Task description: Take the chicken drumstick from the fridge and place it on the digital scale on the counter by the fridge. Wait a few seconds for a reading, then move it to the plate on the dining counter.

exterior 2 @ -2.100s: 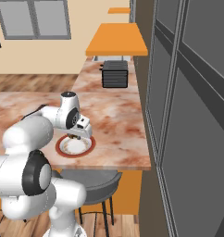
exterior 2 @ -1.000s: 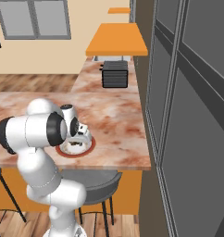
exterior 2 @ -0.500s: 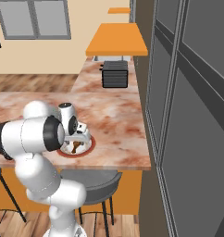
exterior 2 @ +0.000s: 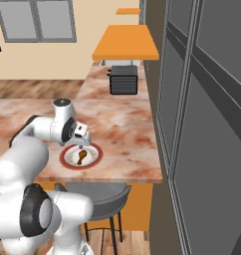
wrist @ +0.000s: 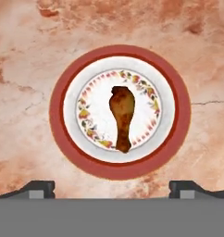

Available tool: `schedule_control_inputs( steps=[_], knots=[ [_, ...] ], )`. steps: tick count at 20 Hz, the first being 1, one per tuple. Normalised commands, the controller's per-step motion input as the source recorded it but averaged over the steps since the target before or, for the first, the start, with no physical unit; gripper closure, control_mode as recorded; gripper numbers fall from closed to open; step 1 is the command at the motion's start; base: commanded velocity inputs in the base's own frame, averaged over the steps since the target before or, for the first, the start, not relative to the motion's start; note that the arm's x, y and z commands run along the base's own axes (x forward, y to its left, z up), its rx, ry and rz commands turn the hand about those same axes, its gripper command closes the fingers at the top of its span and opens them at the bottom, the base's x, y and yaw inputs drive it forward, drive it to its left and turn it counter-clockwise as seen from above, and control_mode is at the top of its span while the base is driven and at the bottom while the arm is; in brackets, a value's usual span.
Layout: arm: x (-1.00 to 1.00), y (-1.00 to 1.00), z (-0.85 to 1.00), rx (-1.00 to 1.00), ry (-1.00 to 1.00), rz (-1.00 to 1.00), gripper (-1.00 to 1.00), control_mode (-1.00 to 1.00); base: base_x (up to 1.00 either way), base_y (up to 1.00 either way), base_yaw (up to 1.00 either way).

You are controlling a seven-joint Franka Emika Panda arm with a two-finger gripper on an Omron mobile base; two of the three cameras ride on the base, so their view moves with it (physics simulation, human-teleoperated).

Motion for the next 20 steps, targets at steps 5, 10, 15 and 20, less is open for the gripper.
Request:
schedule_control_inputs(
  steps=[5,10,15,20],
  knots=[
    [-1.00,0.00,0.97,0.01,-0.02,0.00,-1.00,-1.00,0.00,0.00,0.00],
    [-1.00,0.07,0.71,0.00,-0.06,0.02,-1.00,-1.00,0.00,0.00,0.00],
    [-0.98,0.19,0.53,0.00,-0.04,0.04,-1.00,-1.00,0.00,0.00,0.00],
    [-0.47,0.48,0.11,-0.02,-0.01,0.08,-1.00,-1.00,0.00,0.00,0.00]
  ],
)
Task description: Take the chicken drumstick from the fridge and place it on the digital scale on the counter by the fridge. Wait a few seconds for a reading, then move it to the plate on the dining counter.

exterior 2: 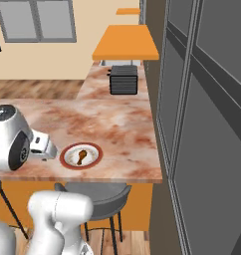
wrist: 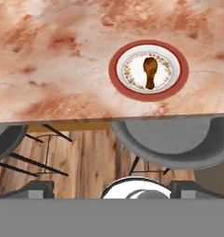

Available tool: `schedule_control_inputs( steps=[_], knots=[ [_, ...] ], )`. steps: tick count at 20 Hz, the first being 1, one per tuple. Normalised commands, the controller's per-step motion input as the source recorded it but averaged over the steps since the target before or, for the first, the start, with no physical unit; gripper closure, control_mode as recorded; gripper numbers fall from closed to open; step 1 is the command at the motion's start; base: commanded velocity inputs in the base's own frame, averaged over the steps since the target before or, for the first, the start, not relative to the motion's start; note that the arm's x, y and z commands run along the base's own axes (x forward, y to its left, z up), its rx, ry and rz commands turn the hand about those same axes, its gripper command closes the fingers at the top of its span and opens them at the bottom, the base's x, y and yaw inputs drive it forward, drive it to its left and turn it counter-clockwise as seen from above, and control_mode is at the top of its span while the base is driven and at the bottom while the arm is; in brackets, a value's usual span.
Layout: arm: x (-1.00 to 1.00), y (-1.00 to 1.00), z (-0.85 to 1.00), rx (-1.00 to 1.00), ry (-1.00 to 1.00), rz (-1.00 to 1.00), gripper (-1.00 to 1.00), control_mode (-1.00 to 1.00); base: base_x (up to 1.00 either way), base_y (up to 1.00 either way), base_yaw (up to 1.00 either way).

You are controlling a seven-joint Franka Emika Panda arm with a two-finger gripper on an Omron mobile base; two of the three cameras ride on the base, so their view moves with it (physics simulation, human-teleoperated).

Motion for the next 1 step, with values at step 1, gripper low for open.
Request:
schedule_control_inputs(
  steps=[1],
  knots=[
    [-0.22,0.59,0.00,-0.05,-0.02,0.05,-1.00,-1.00,0.00,0.00,0.00]
  ],
)
